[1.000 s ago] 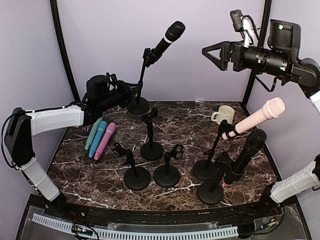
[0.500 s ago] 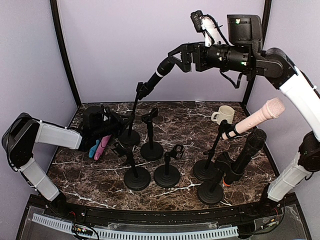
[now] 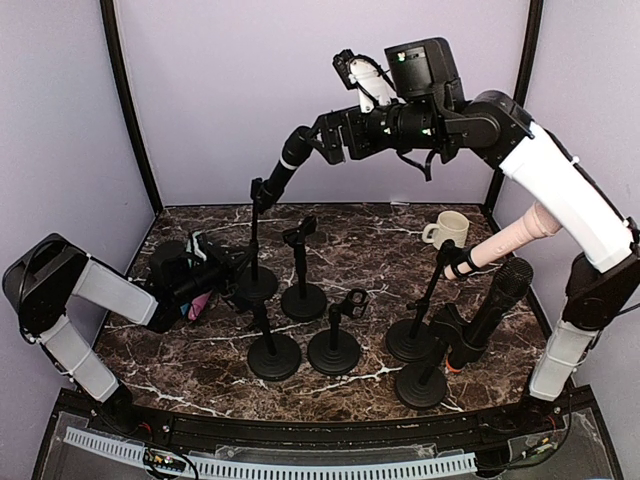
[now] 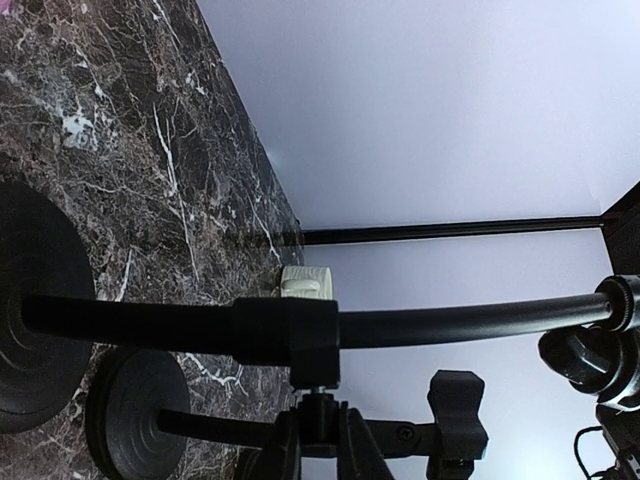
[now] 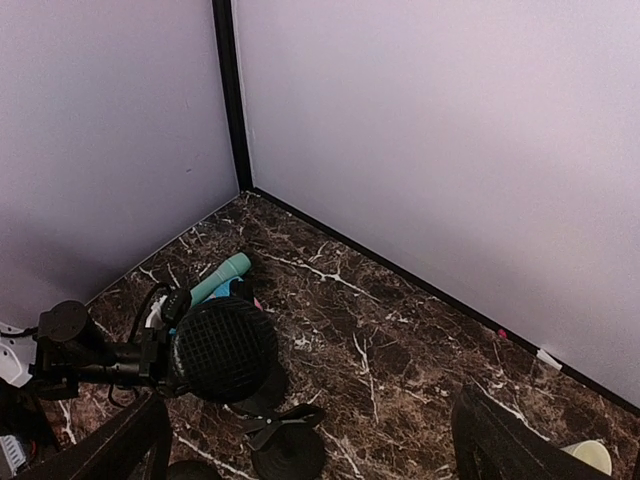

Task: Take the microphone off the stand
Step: Place the microphone stand with the microphone at the center of the board.

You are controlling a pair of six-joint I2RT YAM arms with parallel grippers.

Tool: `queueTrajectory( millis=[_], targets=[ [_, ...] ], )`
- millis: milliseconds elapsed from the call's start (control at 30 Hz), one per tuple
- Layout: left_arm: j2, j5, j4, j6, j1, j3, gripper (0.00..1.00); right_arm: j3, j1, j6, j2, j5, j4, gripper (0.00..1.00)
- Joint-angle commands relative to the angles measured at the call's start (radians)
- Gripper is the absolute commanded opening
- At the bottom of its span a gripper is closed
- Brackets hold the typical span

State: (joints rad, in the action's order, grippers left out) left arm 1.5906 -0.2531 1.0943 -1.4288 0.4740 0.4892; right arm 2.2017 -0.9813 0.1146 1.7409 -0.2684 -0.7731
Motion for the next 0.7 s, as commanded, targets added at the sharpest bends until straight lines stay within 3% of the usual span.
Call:
queueTrajectory(
  millis=[0,233,467,667],
  targets=[
    [-0.024,-0.025,0.192,-0.023,-0.006,-0.042,0.00,0.057,-0.010,0.001,0.030,0.054,-0.022,0.98],
    [0.005,-0.080,0.189,-0.003,-0.006,-0.072,0.00,0.058,-0.027,0.001,0.038,0.075,0.005,0.99],
    [-0.074,-0.089,0.067,0.109,-0.011,-0.038,0.26,0.064,-0.034,0.021,-0.023,0.079,0.001,0.99],
    [-0.233,-0.036,-0.240,0.306,-0.014,0.022,0.37,0.069,-0.033,0.030,-0.105,0.032,-0.025,0.99]
  ],
)
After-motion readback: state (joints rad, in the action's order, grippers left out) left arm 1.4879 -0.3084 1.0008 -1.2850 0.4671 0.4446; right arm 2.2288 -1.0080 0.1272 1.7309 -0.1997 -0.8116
